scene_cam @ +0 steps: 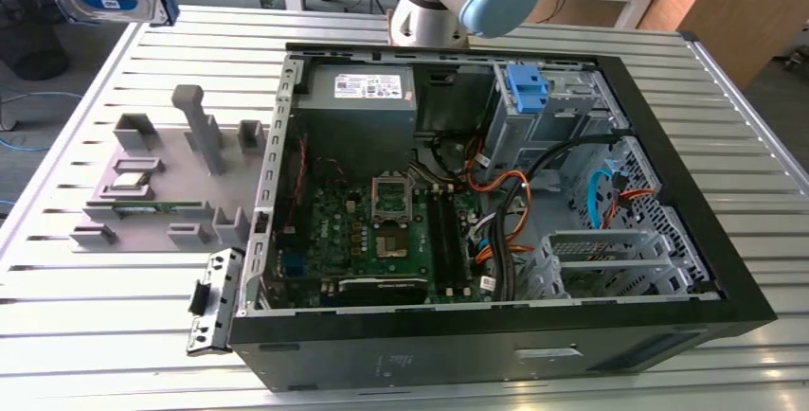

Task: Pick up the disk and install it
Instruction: 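Pick up the disk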

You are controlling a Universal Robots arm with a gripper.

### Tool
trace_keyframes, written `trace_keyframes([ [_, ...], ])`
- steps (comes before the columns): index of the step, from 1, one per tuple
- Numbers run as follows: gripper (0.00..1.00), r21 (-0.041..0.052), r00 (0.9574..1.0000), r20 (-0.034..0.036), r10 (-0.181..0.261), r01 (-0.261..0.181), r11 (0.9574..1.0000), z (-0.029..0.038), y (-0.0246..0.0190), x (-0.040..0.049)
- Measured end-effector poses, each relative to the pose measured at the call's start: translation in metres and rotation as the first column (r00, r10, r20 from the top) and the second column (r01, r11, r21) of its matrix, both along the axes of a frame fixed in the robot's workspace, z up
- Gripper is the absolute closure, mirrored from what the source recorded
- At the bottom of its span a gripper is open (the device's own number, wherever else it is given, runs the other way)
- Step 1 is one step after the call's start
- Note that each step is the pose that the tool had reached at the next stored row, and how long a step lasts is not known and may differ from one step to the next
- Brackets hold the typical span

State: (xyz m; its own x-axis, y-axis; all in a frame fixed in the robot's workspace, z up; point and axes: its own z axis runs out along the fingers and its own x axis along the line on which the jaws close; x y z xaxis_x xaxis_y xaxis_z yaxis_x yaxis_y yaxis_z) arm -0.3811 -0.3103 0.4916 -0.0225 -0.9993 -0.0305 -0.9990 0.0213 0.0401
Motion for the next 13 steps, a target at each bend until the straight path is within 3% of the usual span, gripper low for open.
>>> trace_keyframes([
  [5,0.65,-0.0001,1.0,-0.0001,0.0,0.0,1.0,0.0001,-0.0001,0.0028],
  [13,0.65,0.0,1.0,0.0,0.0,0.0,1.0,0.0001,0.0,0.0181],
])
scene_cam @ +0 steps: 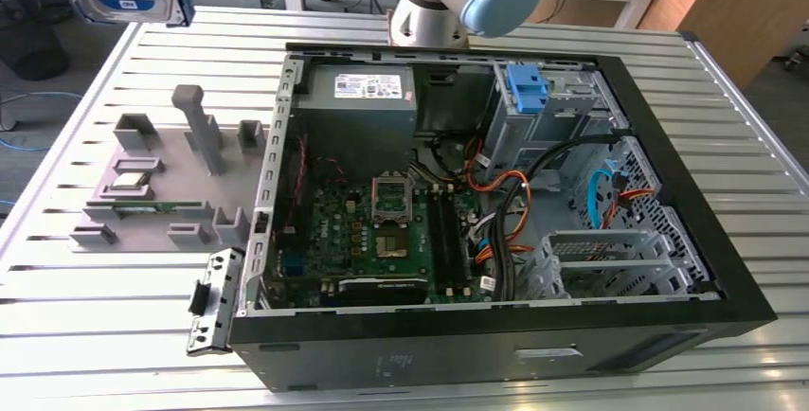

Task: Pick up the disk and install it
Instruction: 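Pick up the disk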

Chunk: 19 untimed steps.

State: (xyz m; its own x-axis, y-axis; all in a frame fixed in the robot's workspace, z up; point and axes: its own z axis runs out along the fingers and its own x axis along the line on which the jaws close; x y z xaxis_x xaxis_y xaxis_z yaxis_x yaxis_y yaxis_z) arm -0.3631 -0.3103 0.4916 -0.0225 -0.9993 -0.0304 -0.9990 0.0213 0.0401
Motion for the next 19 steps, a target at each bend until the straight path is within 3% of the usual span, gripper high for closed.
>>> trace_keyframes([
  [9,0.65,-0.0004,1.0,-0.0001,0.0,0.0,1.0,0.0,-0.001,0.0203],
  [14,0.65,-0.0015,1.0,0.0,0.0,0.0,1.0,0.0,-0.0062,0.026],
  [19,0.65,-0.0033,1.0,-0.0001,0.0,0.0,1.0,0.0,-0.0147,0.029],
])
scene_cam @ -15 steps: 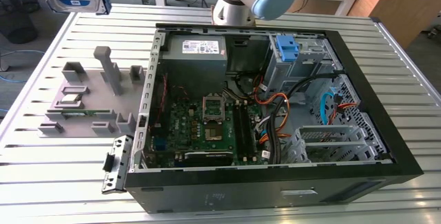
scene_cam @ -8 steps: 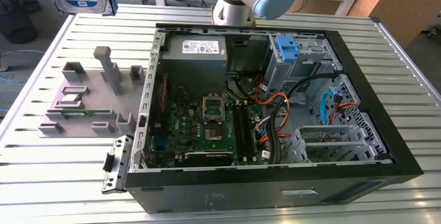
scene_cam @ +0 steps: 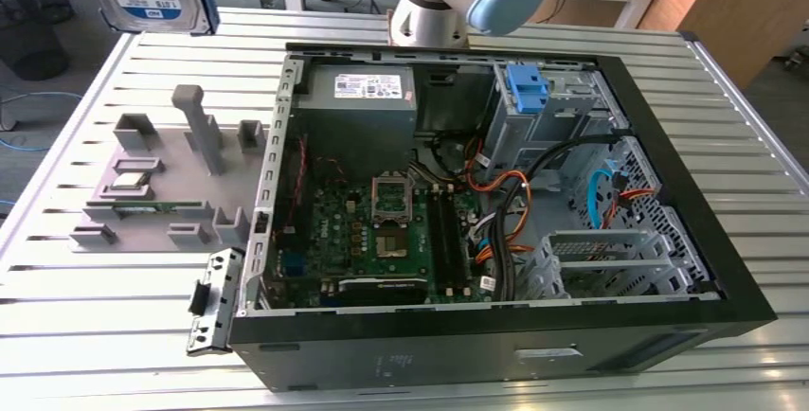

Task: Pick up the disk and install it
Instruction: 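Pick up the disk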

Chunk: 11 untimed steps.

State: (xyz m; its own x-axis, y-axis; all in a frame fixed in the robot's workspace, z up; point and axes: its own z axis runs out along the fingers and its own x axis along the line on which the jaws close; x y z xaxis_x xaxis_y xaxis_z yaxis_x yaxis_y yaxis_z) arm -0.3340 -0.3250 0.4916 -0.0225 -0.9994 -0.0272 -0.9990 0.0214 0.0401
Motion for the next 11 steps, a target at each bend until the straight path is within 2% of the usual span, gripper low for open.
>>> trace_keyframes([
  [11,0.65,-0.0023,1.0,0.0,0.0,0.0,1.0,0.0,-0.0222,0.0043],
])
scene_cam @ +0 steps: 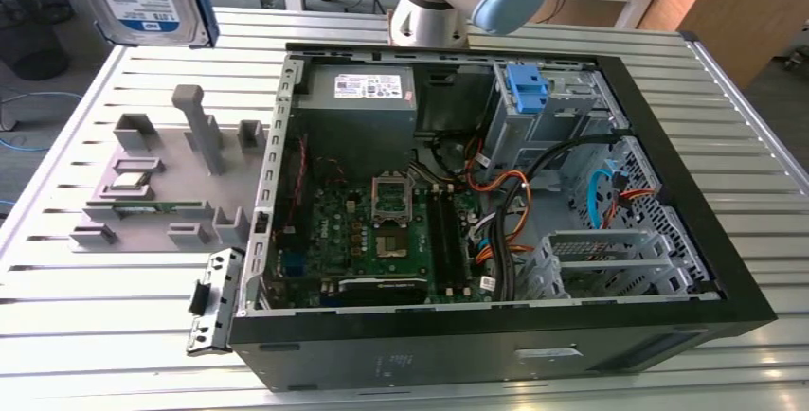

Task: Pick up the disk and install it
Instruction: 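Pick up the disk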

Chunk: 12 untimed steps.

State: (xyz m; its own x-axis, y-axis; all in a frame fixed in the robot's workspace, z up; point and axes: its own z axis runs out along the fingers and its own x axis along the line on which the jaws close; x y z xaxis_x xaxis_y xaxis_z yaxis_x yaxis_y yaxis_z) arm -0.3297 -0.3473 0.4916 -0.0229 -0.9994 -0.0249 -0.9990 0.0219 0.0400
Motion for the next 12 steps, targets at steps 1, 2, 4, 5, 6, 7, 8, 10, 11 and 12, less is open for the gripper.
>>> trace_keyframes([
  [1,0.65,-0.0001,1.0,0.0,0.0,0.0,1.0,0.0,-0.0015,0.0005],
  [2,0.65,-0.0003,1.0,0.0001,-0.001,0.001,1.0,-0.0001,-0.0027,0.0012],
  [4,0.65,-0.0005,1.0,-0.0001,-0.001,0.001,1.0,-0.0001,-0.0036,0.0031],
  [5,0.65,-0.0006,1.0,-0.0002,-0.002,0.002,1.0,0.0,-0.0037,0.0042],
  [6,0.65,-0.0005,1.0,-0.0002,-0.002,0.002,1.0,-0.0001,-0.0038,0.0056],
  [7,0.65,-0.0005,1.0,-0.0004,-0.002,0.002,1.0,-0.0001,-0.0038,0.0071],
  [8,0.65,-0.0006,1.0,-0.0005,-0.002,0.002,1.0,-0.0001,-0.0038,0.0086],
  [10,0.65,-0.0005,1.0,-0.0006,-0.002,0.002,1.0,-0.0001,-0.0038,0.0123],
  [11,0.65,-0.0005,1.0,-0.0006,-0.002,0.002,1.0,-0.0002,-0.0038,0.0145],
  [12,0.65,-0.0006,1.0,-0.0008,-0.002,0.002,1.0,-0.0002,-0.0038,0.0169],
])
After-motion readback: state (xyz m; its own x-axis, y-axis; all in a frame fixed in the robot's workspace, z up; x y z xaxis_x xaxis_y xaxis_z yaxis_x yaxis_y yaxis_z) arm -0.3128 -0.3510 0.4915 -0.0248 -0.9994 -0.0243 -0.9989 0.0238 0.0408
